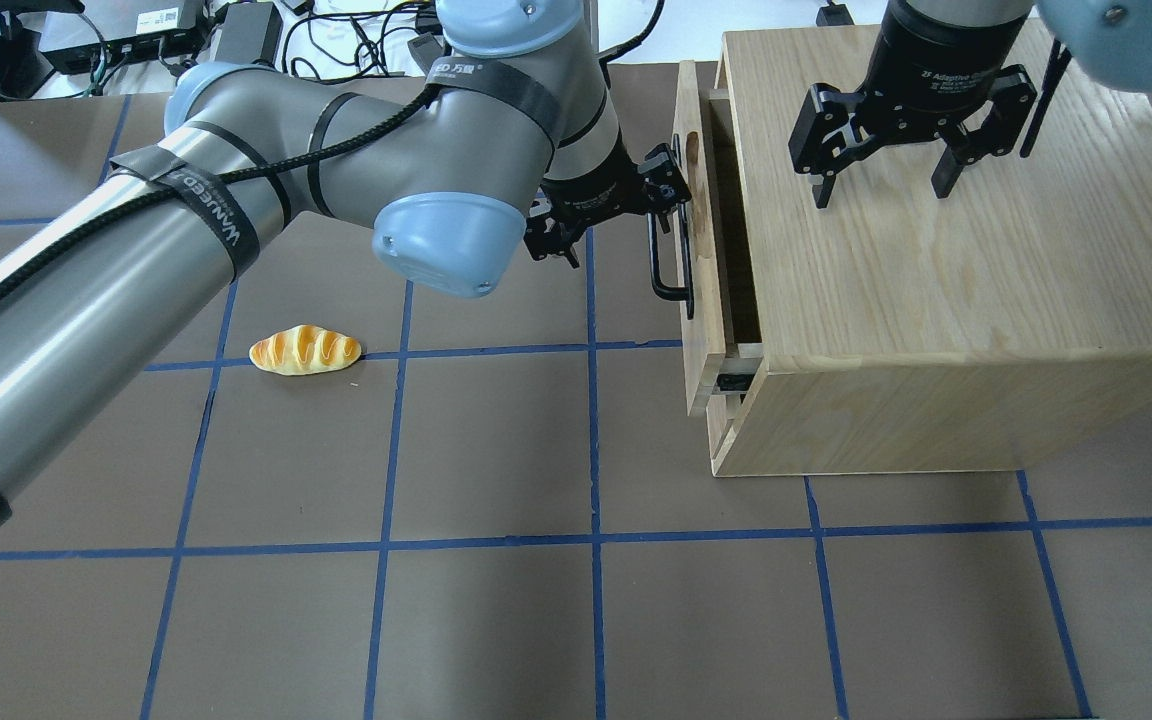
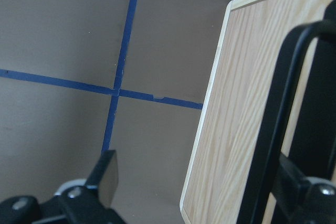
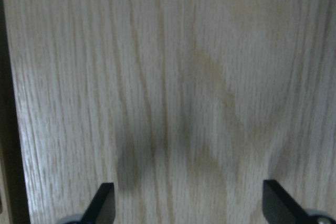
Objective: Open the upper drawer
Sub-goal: 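Pull the handle with the left gripper, sliding the drawer out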
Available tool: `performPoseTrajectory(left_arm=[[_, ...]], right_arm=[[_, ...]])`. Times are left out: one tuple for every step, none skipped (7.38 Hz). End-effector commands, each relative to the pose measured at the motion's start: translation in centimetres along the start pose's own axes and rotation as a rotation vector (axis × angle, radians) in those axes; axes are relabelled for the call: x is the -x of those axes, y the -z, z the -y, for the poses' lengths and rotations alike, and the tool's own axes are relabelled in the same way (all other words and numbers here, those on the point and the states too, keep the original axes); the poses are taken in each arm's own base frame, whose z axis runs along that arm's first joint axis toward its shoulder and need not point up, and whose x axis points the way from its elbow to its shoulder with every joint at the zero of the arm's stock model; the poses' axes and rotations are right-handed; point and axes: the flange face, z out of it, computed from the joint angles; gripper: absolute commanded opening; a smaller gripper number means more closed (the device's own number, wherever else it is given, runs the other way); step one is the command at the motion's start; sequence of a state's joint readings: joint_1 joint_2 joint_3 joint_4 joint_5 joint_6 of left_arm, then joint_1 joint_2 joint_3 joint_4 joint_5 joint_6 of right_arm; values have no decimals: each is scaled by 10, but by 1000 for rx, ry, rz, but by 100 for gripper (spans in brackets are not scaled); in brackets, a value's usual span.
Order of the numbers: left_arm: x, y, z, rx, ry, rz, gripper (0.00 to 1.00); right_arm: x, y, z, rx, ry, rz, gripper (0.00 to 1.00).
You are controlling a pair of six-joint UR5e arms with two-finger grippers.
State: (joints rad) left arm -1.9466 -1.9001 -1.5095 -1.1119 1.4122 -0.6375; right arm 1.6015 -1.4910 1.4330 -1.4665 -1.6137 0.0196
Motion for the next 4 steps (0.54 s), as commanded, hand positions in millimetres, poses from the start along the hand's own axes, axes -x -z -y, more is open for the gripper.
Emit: performPoseTrajectory(left_arm=[[8,2,6,9,16,7,100],[11,3,9,8,24,7,100],[12,4,10,9,24,10,100],[14,7,11,10,0,11,100]], right_arm=[[0,0,0,0,0,0,100],[0,0,0,0,1,0,100],[0,0,0,0,0,0,100],[0,0,0,0,0,0,100]])
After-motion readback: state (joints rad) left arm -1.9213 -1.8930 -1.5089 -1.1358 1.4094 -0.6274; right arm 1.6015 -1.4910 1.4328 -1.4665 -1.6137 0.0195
